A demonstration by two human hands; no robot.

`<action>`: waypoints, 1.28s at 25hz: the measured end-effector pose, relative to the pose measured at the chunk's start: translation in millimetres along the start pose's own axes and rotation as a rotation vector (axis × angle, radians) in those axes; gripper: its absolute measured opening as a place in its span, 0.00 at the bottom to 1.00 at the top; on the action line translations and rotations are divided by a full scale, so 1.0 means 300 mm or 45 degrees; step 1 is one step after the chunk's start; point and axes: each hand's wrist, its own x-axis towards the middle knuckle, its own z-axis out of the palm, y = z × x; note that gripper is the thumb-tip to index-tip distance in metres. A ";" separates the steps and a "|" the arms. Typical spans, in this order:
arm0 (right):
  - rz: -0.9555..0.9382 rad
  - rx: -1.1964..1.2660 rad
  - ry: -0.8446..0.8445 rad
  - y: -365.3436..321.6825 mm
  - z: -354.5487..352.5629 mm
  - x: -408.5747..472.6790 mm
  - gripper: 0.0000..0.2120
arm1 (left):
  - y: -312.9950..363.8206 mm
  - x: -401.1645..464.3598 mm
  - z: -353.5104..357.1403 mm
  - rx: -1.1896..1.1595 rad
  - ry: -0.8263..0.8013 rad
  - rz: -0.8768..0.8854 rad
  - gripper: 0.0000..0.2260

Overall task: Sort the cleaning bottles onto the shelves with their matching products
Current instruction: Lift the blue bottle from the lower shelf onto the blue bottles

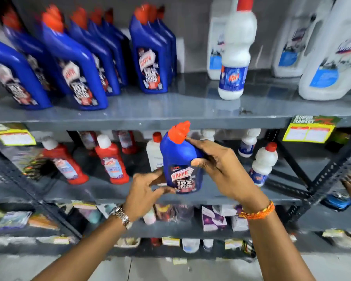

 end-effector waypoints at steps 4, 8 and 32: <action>-0.108 0.017 0.089 -0.169 -0.044 0.185 0.22 | 0.159 0.082 -0.145 -0.076 0.086 0.099 0.22; -0.228 0.133 0.102 -0.262 -0.080 0.413 0.22 | 0.252 0.224 -0.281 -0.072 0.217 0.190 0.27; -0.003 0.200 0.126 -0.114 -0.014 0.785 0.19 | 0.242 0.562 -0.417 0.252 0.133 -0.046 0.31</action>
